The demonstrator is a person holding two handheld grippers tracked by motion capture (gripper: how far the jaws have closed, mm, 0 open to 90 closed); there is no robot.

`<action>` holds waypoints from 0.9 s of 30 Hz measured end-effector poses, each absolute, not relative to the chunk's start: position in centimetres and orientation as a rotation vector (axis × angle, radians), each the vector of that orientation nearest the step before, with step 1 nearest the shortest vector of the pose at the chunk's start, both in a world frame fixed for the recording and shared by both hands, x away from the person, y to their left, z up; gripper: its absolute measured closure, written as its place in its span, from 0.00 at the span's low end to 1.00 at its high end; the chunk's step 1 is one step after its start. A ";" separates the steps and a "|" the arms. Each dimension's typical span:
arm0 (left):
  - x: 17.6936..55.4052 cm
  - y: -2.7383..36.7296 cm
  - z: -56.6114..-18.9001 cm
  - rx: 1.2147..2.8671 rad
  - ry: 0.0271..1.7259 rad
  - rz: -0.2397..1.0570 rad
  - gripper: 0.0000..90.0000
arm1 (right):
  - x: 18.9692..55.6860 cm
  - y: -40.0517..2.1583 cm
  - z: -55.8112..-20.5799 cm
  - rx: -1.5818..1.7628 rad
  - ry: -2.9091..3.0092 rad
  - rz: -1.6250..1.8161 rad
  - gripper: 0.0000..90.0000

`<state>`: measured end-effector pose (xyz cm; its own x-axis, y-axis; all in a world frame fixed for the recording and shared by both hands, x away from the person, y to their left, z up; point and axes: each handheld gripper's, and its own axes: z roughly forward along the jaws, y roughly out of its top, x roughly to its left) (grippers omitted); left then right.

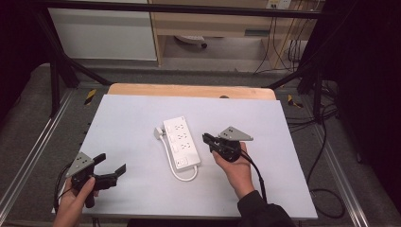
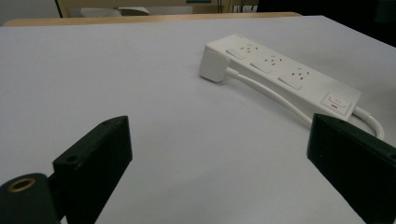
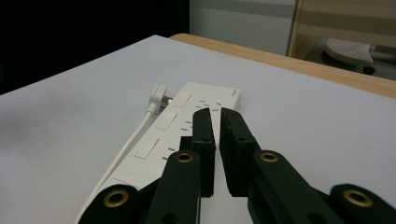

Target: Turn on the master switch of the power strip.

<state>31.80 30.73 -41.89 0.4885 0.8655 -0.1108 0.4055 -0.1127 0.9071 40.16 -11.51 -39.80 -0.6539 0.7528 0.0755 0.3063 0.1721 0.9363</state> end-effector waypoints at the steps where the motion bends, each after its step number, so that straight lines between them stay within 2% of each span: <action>1: 31.8 30.7 -41.9 1.717 1.087 0.567 0.08 | 40.2 -11.3 -39.9 0.998 2.057 1.482 0.96; 7: 31.8 30.8 -41.9 1.715 1.088 0.566 0.08 | 40.3 -10.4 -40.4 0.999 2.097 1.476 1.00; 27: 31.7 30.8 -41.9 1.720 1.081 0.568 0.08 | 40.6 -8.1 -42.0 1.011 2.188 1.417 1.00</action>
<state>31.72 30.78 -41.87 0.4926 0.8636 -0.1076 0.4013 -0.1157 0.9086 40.57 -8.11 -41.97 -0.6873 0.7207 0.0904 0.3774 0.2480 0.8922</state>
